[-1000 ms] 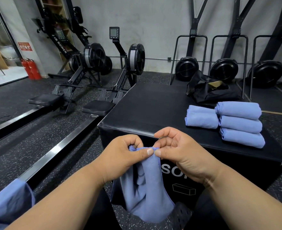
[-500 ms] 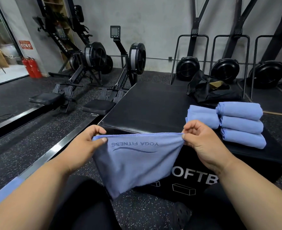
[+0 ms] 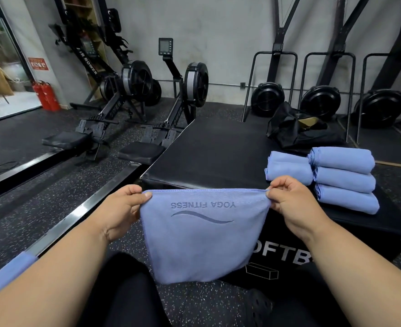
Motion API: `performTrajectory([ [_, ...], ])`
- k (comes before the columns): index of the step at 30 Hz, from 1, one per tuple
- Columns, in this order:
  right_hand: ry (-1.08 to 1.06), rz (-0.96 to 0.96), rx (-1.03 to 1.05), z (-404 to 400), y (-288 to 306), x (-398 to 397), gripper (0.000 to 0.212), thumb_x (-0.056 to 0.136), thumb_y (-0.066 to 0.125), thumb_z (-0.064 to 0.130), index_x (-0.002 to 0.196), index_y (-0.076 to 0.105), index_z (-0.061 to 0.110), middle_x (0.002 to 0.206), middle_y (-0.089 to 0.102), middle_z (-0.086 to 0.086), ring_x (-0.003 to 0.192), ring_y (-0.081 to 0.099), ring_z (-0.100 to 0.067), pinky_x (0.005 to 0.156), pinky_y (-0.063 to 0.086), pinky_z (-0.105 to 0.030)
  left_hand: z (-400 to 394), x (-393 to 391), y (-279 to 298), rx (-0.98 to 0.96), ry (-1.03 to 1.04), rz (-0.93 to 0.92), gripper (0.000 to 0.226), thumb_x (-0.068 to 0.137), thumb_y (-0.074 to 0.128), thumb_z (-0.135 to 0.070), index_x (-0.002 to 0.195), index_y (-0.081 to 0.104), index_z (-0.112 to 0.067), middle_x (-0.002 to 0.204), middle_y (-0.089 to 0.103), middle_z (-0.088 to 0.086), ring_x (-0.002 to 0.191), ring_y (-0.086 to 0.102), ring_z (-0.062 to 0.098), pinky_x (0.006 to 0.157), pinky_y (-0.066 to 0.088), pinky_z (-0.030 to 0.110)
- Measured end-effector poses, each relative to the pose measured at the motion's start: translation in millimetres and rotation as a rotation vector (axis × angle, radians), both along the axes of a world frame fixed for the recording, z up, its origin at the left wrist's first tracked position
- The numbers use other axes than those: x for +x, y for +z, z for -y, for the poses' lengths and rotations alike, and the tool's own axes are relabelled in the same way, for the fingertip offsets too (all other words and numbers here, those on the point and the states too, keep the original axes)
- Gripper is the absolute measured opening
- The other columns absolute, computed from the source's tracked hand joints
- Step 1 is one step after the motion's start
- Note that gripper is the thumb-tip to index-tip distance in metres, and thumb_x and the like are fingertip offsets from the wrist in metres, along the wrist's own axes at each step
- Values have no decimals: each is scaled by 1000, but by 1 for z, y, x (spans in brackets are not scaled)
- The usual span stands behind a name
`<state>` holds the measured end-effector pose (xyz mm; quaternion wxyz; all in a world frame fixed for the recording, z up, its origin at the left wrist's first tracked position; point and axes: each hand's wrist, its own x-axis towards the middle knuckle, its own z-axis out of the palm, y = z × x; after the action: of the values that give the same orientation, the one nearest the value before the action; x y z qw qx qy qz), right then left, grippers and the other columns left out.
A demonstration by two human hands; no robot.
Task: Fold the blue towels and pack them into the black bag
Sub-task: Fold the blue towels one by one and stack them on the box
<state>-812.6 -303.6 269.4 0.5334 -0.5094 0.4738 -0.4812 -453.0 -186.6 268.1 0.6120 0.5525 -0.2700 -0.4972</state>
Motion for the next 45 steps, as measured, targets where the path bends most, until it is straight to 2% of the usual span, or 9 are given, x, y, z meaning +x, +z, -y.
performTrajectory([
  [5, 6, -50, 38, -1, 3, 8, 25, 88, 60, -9, 93, 65, 15, 85, 58, -6, 79, 55, -19, 72, 51, -32, 8, -6, -3, 47, 77, -34, 27, 92, 73, -2, 108, 56, -16, 85, 69, 3, 66, 61, 14, 69, 43, 31],
  [12, 159, -21, 160, -27, 22, 30, 28, 89, 57, -12, 103, 64, 11, 77, 55, 0, 70, 57, -14, 76, 56, -35, 6, -43, 14, 5, 58, 163, 28, 90, 74, 2, 85, 56, -19, 84, 55, 13, 67, 52, 18, 61, 48, 27],
  [16, 261, 43, 169, -47, 29, 56, 26, 90, 60, -12, 101, 63, 12, 78, 59, -3, 71, 63, -15, 80, 57, -40, 5, -80, 26, -67, -24, 204, 29, 91, 73, 4, 83, 54, -15, 67, 43, 4, 47, 43, 8, 44, 42, 18],
  [22, 316, 75, 172, -66, 35, 81, 23, 91, 64, -8, 102, 63, 13, 85, 61, -5, 70, 64, -13, 69, 58, -31, 0, -114, 20, -148, -102, 196, 24, 90, 78, -4, 87, 58, -15, 60, 44, -6, 58, 40, 13, 59, 39, 29],
  [28, 329, 106, 172, -75, 38, 83, 17, 94, 66, -3, 103, 62, 12, 86, 71, -6, 77, 70, -18, 78, 57, -39, -8, -119, 21, -196, -136, 158, 21, 89, 78, -1, 91, 60, -11, 63, 48, -1, 54, 42, 10, 51, 40, 19],
  [35, 342, 301, 226, -78, 43, 77, 30, 99, 43, 2, 121, 63, 5, 99, 75, -22, 85, 74, -30, 84, 60, -43, -17, -118, 21, -229, -127, 240, 39, 78, 89, 2, 106, 64, -8, 101, 78, 11, 87, 75, 20, 77, 59, 27],
  [41, 400, 330, 197, -79, 44, 78, 36, 99, 38, -2, 127, 60, 5, 110, 76, -26, 107, 74, -42, 102, 56, -51, -19, -118, 24, -275, -110, 263, 24, 87, 77, 8, 101, 64, -7, 86, 76, 0, 77, 71, 8, 72, 55, 19],
  [43, 374, 303, 176, -76, 42, 77, 33, 99, 42, -3, 123, 63, 7, 110, 76, -20, 102, 76, -37, 100, 57, -50, -18, -114, 23, -275, -117, 240, 21, 90, 74, 8, 99, 64, -9, 76, 71, -7, 71, 67, 5, 69, 53, 17],
  [45, 323, 144, 95, -72, 37, 73, 30, 98, 51, -3, 117, 68, 14, 114, 73, -9, 94, 74, -19, 92, 59, -39, -16, -108, 24, -264, -129, 214, 21, 92, 71, 8, 100, 64, -9, 71, 66, -11, 68, 63, 4, 68, 53, 18],
])
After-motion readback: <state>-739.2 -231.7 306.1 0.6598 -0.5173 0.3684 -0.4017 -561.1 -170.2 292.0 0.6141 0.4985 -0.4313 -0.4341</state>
